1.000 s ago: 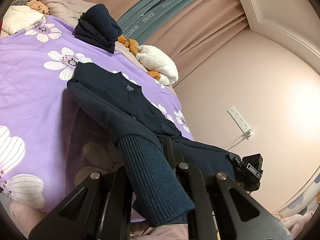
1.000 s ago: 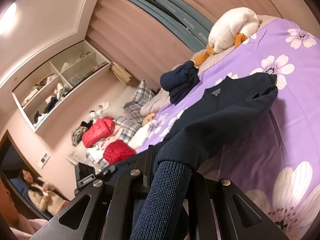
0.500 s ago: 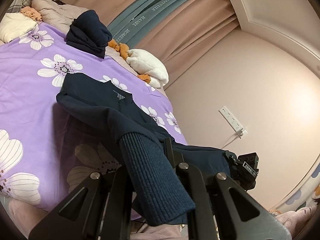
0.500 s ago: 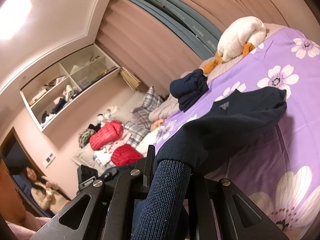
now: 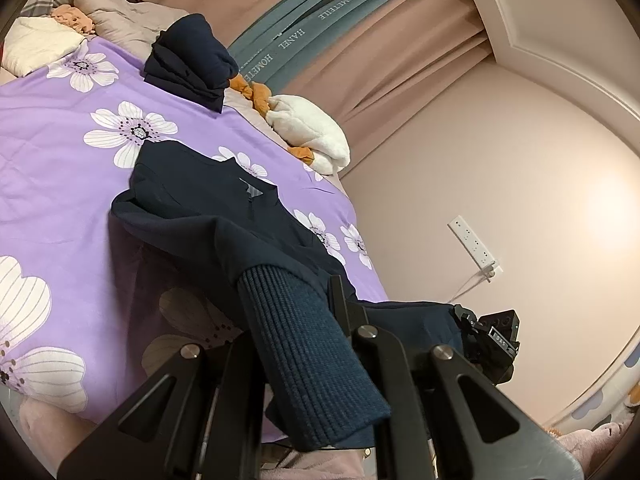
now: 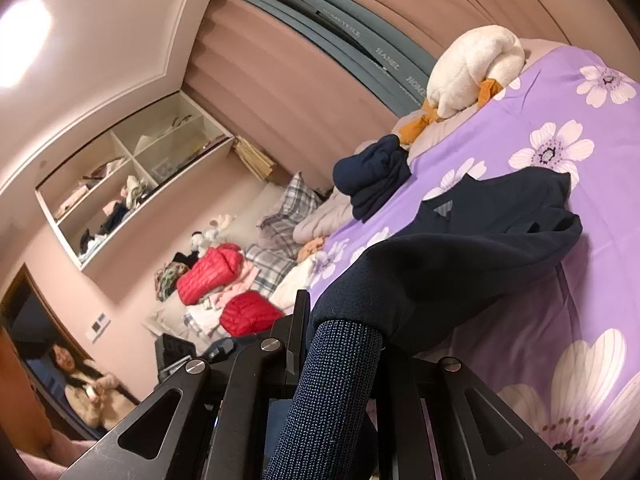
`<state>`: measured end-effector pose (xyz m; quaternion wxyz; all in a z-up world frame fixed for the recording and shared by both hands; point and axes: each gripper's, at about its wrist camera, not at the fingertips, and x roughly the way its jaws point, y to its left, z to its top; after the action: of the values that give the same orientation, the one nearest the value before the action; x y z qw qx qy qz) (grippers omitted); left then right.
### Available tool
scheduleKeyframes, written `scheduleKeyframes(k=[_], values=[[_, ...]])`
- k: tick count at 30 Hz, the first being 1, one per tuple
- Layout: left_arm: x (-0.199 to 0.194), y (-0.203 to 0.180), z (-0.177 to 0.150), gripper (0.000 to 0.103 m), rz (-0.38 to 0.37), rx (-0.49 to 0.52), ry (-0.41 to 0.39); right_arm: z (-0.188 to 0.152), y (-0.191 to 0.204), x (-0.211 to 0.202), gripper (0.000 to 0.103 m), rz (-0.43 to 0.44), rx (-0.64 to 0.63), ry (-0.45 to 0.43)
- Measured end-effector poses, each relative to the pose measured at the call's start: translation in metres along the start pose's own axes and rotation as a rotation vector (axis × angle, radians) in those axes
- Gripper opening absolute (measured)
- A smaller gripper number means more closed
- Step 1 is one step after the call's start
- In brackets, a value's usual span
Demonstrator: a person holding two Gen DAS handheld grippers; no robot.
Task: Fold large clothes
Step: 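Lift the held hem with both tools and carry it toward the collar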
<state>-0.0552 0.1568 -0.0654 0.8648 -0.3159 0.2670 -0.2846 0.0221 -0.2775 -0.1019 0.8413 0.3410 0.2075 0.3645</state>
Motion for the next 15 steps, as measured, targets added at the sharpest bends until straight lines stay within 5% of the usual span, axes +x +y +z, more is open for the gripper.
scheduleKeyframes(k=[15], values=[[0.012, 0.004, 0.016, 0.009, 0.037, -0.006, 0.003, 0.009, -0.006, 0.011, 0.014, -0.024, 0.017, -0.009]])
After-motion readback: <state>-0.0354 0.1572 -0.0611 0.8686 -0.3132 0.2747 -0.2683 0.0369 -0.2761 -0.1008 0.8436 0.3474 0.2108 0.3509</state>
